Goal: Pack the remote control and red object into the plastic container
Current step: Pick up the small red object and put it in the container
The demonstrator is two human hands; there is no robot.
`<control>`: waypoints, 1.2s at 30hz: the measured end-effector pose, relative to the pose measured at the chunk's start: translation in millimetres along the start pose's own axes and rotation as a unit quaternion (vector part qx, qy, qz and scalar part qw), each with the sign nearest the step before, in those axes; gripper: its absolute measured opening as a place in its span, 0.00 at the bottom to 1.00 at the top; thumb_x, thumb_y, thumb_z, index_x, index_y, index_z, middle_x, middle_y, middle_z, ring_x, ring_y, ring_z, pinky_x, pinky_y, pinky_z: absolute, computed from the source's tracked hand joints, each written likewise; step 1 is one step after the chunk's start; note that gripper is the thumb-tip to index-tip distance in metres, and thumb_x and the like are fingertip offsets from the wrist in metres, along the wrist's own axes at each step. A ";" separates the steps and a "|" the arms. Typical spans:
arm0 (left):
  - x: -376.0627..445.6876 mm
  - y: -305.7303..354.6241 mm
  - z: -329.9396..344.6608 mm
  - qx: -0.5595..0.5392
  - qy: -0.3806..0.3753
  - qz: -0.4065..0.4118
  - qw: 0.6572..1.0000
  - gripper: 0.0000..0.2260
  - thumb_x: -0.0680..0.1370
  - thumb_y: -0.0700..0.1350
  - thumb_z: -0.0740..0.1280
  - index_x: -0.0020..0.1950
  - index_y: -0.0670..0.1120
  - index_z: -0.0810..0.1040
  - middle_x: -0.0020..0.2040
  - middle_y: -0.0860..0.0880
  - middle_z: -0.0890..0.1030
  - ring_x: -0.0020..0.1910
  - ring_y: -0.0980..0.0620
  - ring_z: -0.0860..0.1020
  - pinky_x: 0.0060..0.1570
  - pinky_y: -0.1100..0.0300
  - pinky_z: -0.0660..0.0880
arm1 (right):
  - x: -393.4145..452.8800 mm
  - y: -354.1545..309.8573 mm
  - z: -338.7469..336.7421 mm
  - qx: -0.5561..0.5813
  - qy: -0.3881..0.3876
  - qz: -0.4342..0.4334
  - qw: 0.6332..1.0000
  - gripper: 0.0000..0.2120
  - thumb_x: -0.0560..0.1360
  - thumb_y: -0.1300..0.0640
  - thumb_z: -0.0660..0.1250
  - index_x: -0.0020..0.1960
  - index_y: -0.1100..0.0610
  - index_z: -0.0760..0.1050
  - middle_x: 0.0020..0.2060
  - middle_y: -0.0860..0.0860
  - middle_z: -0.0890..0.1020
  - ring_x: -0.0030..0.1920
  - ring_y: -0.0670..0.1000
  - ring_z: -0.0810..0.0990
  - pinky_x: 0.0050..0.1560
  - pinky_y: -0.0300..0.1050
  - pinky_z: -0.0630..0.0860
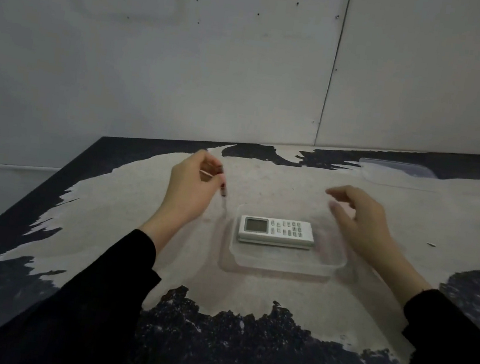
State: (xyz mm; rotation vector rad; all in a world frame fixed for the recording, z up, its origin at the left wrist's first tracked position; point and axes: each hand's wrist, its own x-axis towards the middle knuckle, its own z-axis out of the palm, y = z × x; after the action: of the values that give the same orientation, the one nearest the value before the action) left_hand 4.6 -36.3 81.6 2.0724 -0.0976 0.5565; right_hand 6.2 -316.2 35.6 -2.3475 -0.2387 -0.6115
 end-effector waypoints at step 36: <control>-61.8 3.6 31.2 0.127 -0.178 0.153 0.964 0.06 0.75 0.43 0.67 0.48 0.48 0.82 0.44 0.53 0.82 0.44 0.59 0.77 0.47 0.64 0.73 | -11.1 -31.7 -25.8 -0.012 -0.222 -0.071 0.972 0.07 0.73 0.57 0.69 0.50 0.53 0.82 0.40 0.49 0.86 0.39 0.43 0.83 0.45 0.32 0.78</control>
State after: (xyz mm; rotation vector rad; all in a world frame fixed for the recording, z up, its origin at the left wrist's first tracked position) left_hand -40.8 -73.2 44.4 2.4093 -0.5917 0.3879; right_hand -23.3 -309.8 65.3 -2.4815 -0.6073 -0.1436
